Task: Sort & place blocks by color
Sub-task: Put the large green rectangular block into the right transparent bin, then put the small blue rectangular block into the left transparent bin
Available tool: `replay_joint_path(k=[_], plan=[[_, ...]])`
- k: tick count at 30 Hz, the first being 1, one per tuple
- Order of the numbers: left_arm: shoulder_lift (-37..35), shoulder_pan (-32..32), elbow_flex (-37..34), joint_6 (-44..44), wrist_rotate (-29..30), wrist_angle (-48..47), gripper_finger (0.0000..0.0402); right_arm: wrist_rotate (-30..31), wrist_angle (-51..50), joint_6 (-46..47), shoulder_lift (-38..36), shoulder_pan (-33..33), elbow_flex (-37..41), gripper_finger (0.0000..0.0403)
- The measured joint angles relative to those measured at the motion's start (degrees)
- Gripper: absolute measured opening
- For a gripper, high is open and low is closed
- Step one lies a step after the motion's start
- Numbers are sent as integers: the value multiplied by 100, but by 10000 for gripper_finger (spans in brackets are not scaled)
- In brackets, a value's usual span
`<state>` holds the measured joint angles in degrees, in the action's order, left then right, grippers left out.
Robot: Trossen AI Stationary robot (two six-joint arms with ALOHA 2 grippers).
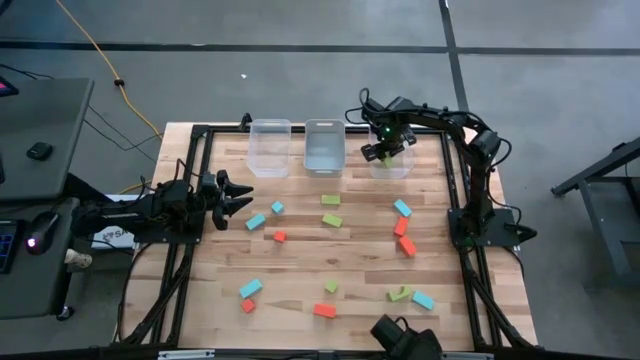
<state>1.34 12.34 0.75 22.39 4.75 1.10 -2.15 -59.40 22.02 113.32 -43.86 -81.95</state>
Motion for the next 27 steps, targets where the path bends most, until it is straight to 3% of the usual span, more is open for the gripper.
replay_joint_path(k=[8,19,27], plan=[[0,0,0,0,-2,0,162,-248,35,-239,0,0,0,140],[0,0,0,8,19,2,162,-231,42,-257,1,2,0,198],[0,0,0,722,74,39,162,-119,-345,-132,-48,3,-409,196]])
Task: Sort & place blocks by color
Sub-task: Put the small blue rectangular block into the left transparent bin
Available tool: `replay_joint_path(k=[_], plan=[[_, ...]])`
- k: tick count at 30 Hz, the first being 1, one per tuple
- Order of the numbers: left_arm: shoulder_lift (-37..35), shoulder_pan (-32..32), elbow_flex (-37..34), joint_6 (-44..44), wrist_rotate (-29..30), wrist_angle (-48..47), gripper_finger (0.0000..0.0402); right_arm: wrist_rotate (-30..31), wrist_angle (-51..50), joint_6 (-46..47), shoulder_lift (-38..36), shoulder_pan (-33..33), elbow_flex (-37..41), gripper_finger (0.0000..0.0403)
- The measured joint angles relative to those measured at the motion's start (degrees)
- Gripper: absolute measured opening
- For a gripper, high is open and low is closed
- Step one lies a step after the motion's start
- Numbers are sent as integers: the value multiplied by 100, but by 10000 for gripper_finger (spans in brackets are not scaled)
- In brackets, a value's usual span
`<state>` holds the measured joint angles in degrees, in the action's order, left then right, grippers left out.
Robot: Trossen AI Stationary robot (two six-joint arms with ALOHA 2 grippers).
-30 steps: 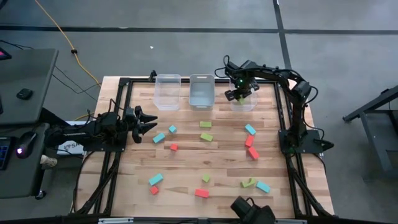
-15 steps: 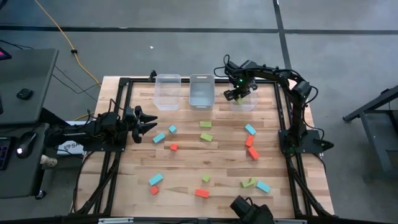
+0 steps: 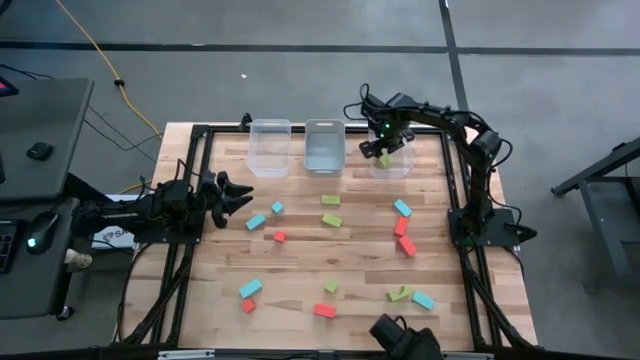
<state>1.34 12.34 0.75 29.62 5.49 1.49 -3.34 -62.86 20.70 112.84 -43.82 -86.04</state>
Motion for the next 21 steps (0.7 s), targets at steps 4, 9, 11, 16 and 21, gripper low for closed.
replay_joint_path(k=[4,9,11,16,21], plan=[[-2,0,0,163,57,269,162,262,-403,-8,-2,60,-499,189],[0,0,230,155,99,302,162,613,-1010,-18,-2,178,-1213,188],[0,0,350,-14,103,280,162,738,-1205,-16,-7,241,-1495,188],[70,0,745,-635,359,40,162,994,-1608,-7,-7,446,-2156,188],[434,0,1358,-925,821,-817,162,1165,-1856,1,-9,714,-2727,188]])
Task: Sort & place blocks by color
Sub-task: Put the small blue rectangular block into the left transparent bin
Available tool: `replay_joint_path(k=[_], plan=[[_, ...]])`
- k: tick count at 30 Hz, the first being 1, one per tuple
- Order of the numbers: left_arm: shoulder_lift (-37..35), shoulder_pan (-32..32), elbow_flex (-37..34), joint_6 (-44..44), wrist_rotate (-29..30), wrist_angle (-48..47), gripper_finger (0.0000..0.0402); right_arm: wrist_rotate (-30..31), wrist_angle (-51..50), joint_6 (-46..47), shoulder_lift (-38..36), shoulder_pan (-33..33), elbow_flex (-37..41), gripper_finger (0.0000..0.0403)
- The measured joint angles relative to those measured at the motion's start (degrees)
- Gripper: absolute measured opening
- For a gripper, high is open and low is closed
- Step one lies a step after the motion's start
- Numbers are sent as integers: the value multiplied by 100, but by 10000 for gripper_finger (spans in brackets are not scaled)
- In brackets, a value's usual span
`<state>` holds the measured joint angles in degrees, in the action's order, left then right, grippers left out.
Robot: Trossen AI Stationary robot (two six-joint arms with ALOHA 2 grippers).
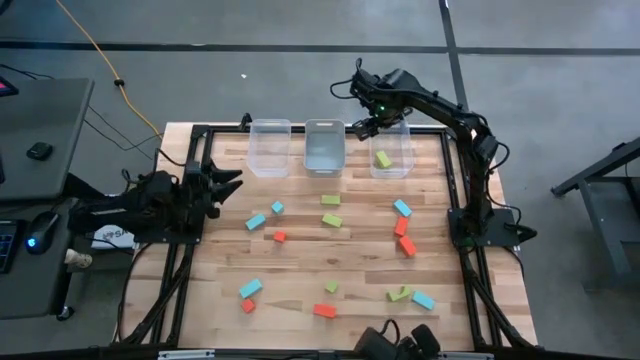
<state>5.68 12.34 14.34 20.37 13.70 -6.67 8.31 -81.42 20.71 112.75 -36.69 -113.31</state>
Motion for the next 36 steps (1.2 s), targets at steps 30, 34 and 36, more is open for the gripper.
replay_joint_path(k=[30,34,36], plan=[[4032,7,2730,529,-439,-3464,217,102,-217,268,-4,747,-1192,188],[4586,4,2727,1185,-801,-3750,214,126,-219,61,-4,705,-1192,188],[4858,0,2725,1397,-933,-3830,214,126,-219,-24,-4,689,-1192,188]])
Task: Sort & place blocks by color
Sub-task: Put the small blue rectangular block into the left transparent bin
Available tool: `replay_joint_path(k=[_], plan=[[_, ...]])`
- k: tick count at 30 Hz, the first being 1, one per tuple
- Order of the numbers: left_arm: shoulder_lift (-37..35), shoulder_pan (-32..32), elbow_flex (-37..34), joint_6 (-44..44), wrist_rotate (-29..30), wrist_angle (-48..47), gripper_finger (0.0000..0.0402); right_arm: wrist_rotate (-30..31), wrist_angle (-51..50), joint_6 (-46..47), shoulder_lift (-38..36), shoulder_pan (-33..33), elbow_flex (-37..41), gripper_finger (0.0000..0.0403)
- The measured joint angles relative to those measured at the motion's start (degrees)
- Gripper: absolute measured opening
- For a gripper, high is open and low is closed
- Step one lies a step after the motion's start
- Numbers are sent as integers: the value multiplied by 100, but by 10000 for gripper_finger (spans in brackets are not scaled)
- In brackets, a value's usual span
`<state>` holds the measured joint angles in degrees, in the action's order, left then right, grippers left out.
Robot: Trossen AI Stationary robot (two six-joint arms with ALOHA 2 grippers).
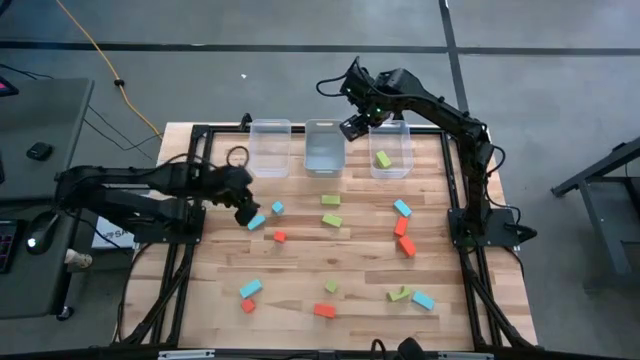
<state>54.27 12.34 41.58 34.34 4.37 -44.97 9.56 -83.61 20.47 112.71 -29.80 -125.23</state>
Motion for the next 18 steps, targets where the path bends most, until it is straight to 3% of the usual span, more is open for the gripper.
replay_joint_path(k=[11,18], plan=[[1344,0,-2,410,-514,-19,214,-2,2,-289,0,-18,0,188],[2002,0,-4,541,-519,-22,214,-2,2,-300,0,-18,2,188]])
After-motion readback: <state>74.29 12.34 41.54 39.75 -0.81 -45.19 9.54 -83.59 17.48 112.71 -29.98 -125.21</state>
